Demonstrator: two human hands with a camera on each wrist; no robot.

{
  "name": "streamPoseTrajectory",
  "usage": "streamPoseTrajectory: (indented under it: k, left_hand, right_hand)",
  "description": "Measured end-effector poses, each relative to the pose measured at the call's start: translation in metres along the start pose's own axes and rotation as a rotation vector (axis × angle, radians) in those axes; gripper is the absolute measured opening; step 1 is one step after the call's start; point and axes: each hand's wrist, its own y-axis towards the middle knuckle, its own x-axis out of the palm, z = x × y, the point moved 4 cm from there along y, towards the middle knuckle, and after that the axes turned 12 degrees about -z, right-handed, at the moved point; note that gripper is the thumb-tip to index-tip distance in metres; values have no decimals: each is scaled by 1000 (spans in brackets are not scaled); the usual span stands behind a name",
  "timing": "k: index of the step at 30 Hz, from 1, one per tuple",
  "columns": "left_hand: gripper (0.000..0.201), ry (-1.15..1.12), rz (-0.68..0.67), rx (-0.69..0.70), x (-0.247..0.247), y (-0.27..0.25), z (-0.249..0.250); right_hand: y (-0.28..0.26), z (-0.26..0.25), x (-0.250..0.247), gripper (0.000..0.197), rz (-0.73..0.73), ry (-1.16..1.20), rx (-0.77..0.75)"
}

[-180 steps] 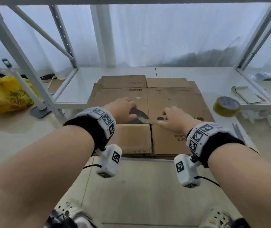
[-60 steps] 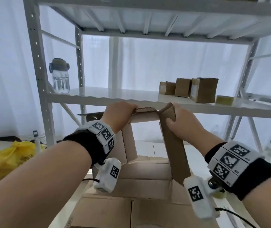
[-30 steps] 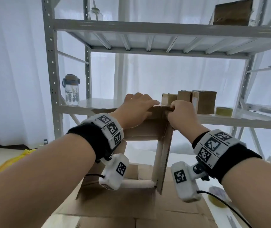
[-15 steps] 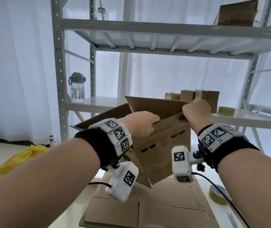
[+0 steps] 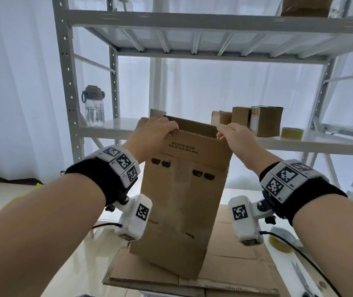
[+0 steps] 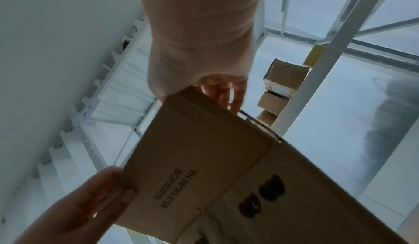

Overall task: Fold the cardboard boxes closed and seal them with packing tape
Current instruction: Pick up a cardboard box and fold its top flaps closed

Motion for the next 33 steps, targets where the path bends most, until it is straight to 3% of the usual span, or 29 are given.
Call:
streamPoseTrajectory:
  k: [3,5,8,10,13,16,19,24,29,33]
  left_hand:
    - [29,-86,10,-54,22,-10,0]
    - [30,-111,45,-78,32,-13,2]
    - [31,-69,51,-82,44,-15,9]
    - [31,-41,67,-79,46,-16,11]
    - [31,-38,91,-108,47,-15,12]
    - [38,-35,99,-140,42,-10,14]
    - [51,-9,45,-167,36,1,14]
    - [69,107,-106,-228,37,11,-1]
    - [80,120,-123,-248,54,14,-2]
    - [88,124,-322,-158,93,9,11]
  right_hand:
    - [0,9,0,33,153,-99,-195]
    - [1,16,-1,25,181,-233,-248]
    - [1,30,-1,19,198,-417,-196]
    - [2,37,-2,19,164,-368,-162]
    - [0,40,1,38,84,-135,-194]
    - [-7,35,3,64,87,-99,-226]
    - [-8,37,1,76,88,-119,-259]
    - [-2,57,-3,42,184,-367,-229]
    - [-2,65,8,43,252,-330,-172]
    - [1,58,15,43,205,-448,-148]
